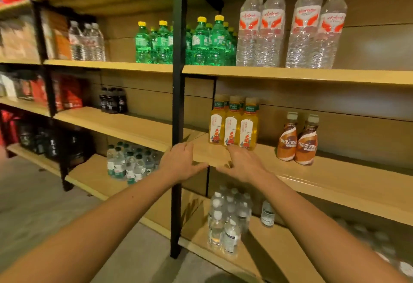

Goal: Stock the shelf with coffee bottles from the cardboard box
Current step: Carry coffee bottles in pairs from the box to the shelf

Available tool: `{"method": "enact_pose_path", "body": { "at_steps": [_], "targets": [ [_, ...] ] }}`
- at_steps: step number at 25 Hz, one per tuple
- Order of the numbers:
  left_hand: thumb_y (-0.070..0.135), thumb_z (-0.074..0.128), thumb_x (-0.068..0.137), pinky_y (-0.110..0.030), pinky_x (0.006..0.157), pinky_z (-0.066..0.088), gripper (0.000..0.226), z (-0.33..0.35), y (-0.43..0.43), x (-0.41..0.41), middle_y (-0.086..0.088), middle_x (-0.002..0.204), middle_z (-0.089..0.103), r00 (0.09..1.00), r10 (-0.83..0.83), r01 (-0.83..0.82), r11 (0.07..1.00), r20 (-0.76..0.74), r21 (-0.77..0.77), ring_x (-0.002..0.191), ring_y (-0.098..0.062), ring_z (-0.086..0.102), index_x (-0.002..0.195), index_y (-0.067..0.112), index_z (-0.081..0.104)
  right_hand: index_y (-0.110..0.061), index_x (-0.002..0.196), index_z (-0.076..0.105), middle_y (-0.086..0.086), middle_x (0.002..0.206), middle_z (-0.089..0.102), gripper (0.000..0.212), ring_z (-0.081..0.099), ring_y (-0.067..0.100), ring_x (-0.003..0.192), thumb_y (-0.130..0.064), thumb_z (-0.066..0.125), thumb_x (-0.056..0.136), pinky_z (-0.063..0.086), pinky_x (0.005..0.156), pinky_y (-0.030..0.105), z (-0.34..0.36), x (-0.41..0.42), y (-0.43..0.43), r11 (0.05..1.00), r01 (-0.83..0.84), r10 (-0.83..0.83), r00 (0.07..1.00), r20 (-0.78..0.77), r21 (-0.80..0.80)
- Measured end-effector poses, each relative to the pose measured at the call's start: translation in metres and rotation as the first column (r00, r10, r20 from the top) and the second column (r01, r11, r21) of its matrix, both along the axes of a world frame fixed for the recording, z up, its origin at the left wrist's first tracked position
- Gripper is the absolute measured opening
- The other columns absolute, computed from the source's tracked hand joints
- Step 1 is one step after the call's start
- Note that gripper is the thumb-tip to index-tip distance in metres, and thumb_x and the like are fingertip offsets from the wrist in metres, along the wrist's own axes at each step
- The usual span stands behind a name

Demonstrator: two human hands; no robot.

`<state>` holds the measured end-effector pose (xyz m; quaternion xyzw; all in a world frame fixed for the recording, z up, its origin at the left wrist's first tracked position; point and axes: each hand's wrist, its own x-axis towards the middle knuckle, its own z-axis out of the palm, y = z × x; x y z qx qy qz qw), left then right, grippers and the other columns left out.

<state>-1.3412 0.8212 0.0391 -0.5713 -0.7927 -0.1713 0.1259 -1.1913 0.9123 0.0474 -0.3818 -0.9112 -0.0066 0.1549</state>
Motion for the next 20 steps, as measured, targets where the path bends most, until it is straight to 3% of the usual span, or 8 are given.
{"method": "enact_pose_path", "body": {
  "at_steps": [5, 10, 14, 20],
  "targets": [
    [0.063, 0.042, 0.086, -0.042, 0.11, 0.03, 0.081, -0.027, -0.145, -0.04, -0.01, 0.151, 0.031, 0.938, 0.336, -0.327, 0.94, 0.086, -0.101, 0.136, -0.029, 0.033, 0.146, 0.012, 0.023, -0.012, 0.14, 0.036, 0.011, 0.143, 0.044, 0.075, 0.045, 0.03, 0.128, -0.057, 0.057, 0.083, 0.041, 0.102, 0.04, -0.004, -0.075, -0.09, 0.938, -0.346, 0.344, 0.933, 0.106, -0.007],
    [0.062, 0.042, 0.087, -0.044, 0.112, 0.028, 0.075, -0.028, -0.324, -0.079, -0.013, 0.145, 0.039, 0.764, 0.639, -0.631, 0.769, 0.089, -0.105, 0.133, -0.031, 0.037, 0.141, 0.01, 0.033, -0.016, 0.142, 0.035, 0.008, 0.145, 0.043, 0.077, 0.045, 0.029, 0.129, -0.059, 0.058, 0.082, 0.039, 0.104, 0.041, -0.009, -0.165, -0.229, 0.781, -0.624, 0.618, 0.775, 0.128, 0.009],
    [0.062, 0.04, 0.087, -0.042, 0.109, 0.03, 0.075, -0.031, -0.485, -0.088, -0.013, 0.143, 0.042, 0.579, 0.811, -0.805, 0.585, 0.085, -0.096, 0.131, -0.03, 0.04, 0.139, 0.008, 0.034, -0.014, 0.139, 0.04, 0.008, 0.142, 0.047, 0.073, 0.047, 0.028, 0.127, -0.057, 0.057, 0.083, 0.043, 0.098, 0.04, -0.01, -0.222, -0.366, 0.593, -0.805, 0.797, 0.589, 0.131, 0.012],
    [0.063, 0.039, 0.088, -0.041, 0.109, 0.029, 0.078, -0.032, -0.73, -0.077, -0.012, 0.145, 0.039, 0.243, 0.969, -0.96, 0.247, 0.044, -0.129, 0.132, -0.03, 0.039, 0.142, 0.007, 0.031, -0.012, 0.145, 0.031, 0.007, 0.151, 0.036, 0.078, 0.039, 0.027, 0.135, -0.053, 0.058, 0.084, 0.035, 0.11, 0.04, -0.018, -0.279, -0.604, 0.294, -0.956, 0.95, 0.292, 0.107, -0.007]
  ]
}}
